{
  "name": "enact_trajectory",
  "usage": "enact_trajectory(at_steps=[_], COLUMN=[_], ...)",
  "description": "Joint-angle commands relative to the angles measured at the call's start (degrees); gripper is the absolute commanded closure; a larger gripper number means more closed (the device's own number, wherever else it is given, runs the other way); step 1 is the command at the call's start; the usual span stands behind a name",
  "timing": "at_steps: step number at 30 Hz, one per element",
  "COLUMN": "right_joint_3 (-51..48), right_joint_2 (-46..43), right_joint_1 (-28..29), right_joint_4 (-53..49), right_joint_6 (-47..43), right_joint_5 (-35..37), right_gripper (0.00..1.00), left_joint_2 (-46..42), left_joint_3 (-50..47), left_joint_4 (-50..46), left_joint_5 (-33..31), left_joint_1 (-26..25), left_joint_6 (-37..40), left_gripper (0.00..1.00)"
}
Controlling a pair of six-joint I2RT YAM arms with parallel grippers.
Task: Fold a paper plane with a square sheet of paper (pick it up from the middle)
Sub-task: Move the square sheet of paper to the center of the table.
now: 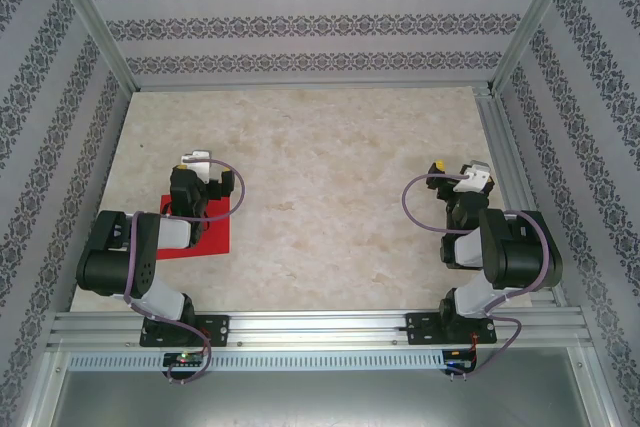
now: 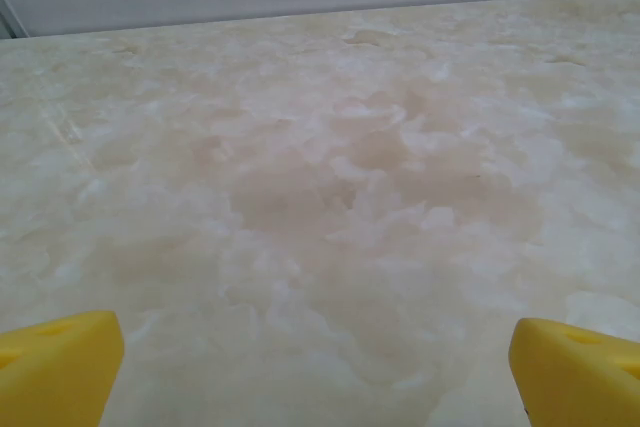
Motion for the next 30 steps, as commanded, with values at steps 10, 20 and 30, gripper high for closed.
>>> enact_trajectory(at_steps=[10,20,30], right_joint_3=[1.50,8.94,6.66], right_joint_2=[-0.88,-2.65,-6.12], right_joint_1=[0.46,3.29,3.58], right_joint_4=[-1.13,-18.70,-15.91], right_joint_6=[0.10,-4.28,-3.85], right_joint_5=[-1.44,-3.37,-0.21], right_gripper=[0.02,0.02,0.02], left_joint_2=[0.24,0.20,-4.58], left_joint_3=[0.99,0.96,5.18], left_joint_4=[1.62,1.55,-10.23], left_joint_5=[0.11,0.14,-1.80], left_joint_1=[-0.47,-0.47,-0.47], left_joint_6=[0.61,0.65,0.04], left_gripper=[0.00,0.00,0.00])
